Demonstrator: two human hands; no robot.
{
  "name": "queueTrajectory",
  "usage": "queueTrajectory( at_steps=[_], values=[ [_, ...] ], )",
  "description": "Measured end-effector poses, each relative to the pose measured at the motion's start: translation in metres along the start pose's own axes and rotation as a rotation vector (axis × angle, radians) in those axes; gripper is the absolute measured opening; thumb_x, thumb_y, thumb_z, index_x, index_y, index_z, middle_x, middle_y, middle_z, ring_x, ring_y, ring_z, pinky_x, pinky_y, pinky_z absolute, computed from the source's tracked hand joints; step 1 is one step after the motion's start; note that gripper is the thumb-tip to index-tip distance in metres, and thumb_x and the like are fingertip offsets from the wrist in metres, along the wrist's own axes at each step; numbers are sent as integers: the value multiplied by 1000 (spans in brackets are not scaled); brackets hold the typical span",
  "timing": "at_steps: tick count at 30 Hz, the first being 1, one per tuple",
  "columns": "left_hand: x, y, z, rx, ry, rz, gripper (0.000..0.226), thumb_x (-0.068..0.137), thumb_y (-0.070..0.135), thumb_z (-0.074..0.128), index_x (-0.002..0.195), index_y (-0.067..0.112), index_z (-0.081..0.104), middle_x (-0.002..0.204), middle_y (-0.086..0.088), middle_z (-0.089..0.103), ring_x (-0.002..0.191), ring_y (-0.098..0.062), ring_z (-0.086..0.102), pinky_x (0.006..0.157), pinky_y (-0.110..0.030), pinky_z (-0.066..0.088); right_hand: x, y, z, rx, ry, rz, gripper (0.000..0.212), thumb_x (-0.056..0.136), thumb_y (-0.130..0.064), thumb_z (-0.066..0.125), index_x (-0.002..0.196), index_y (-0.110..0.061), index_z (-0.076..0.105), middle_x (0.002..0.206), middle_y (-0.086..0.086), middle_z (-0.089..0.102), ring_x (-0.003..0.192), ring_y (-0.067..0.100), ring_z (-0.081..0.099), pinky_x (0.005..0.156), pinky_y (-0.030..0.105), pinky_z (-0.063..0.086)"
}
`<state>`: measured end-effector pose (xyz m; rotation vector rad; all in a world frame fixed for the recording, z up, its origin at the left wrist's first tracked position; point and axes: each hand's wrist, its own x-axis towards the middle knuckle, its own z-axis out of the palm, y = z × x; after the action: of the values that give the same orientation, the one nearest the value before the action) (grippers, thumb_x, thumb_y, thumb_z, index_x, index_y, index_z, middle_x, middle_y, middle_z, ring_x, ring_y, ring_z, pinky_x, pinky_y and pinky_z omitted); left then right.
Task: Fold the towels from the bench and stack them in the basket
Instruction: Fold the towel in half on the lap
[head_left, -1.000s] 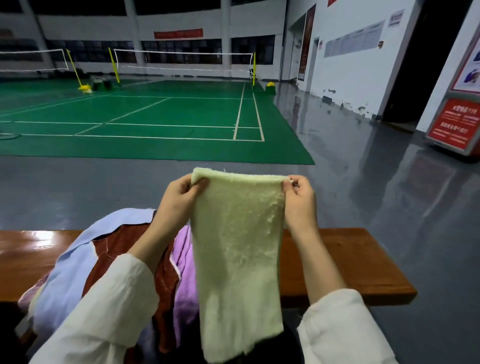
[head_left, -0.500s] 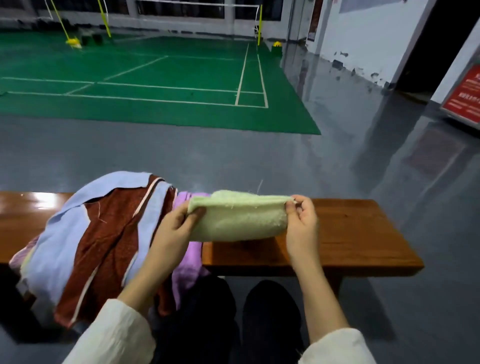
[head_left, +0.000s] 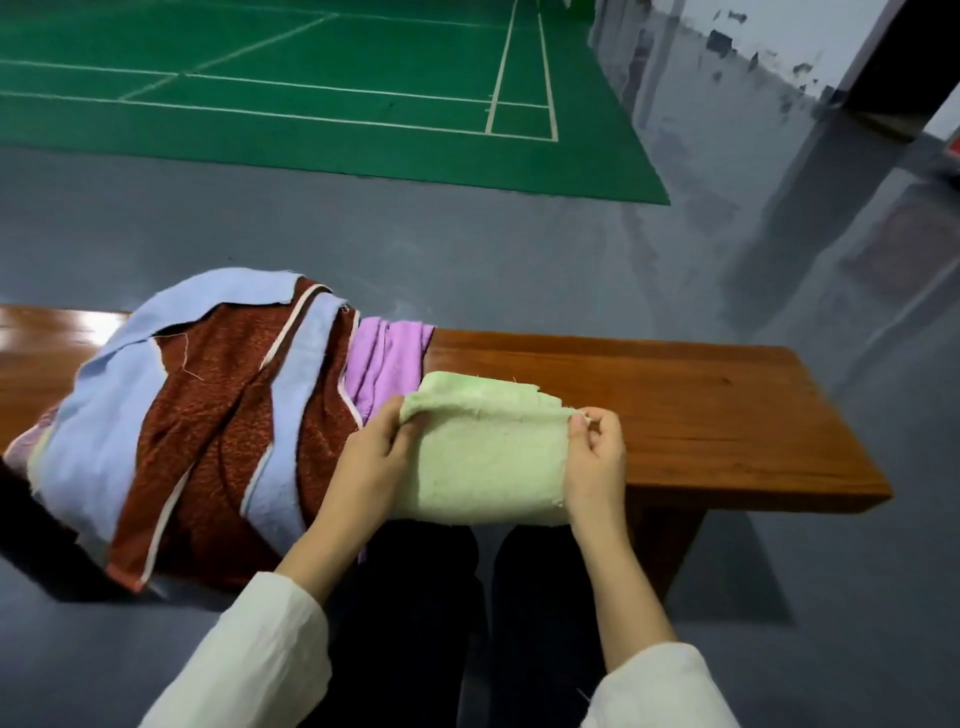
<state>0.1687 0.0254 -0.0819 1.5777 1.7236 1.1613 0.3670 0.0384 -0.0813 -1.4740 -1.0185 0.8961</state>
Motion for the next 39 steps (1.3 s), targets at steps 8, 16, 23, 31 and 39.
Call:
queueTrajectory(
  at_steps=[8, 16, 23, 31, 39],
  values=[
    [49, -2, 18, 119, -24, -91, 25, 93, 33, 57, 82, 11, 53, 65, 3, 55, 68, -17, 50, 61, -31, 28, 44, 17, 11, -107, -9, 61, 9, 98, -25, 50, 96, -20, 56, 94, 7, 66, 90, 27, 63, 81, 45, 51],
    [94, -19, 43, 364, -59, -144, 34, 95, 46, 48, 100, 13, 54, 86, -14, 64, 87, -34, 57, 67, -36, 33, 85, 35, 30, -216, -7, 25, 9, 98, -22, 48, 93, -18, 53, 82, -4, 59, 80, 19, 56, 69, 33, 43],
    [99, -34, 56, 524, -50, -159, 33, 95, 48, 48, 86, 17, 42, 92, -23, 64, 89, -40, 58, 66, -38, 32, 92, 41, 35, -413, -33, 23, 19, 100, -24, 43, 102, -8, 55, 83, 0, 57, 76, 18, 51, 64, 34, 39],
    [94, -31, 32, 473, -132, -289, 41, 82, 47, 66, 91, 10, 53, 90, -9, 65, 86, -29, 61, 69, -33, 39, 67, 17, 14, -579, -136, 191, 46, 93, -37, 57, 129, -11, 44, 112, 2, 58, 107, 23, 54, 85, 35, 44],
    [84, -18, 36, 601, -307, -490, 57, 81, 50, 67, 100, -4, 63, 107, -22, 66, 100, -35, 61, 73, -33, 41, 49, 6, 29, -891, -229, 366, 57, 88, -41, 65, 122, -1, 44, 122, 14, 58, 112, 33, 55, 82, 37, 45]
  ],
)
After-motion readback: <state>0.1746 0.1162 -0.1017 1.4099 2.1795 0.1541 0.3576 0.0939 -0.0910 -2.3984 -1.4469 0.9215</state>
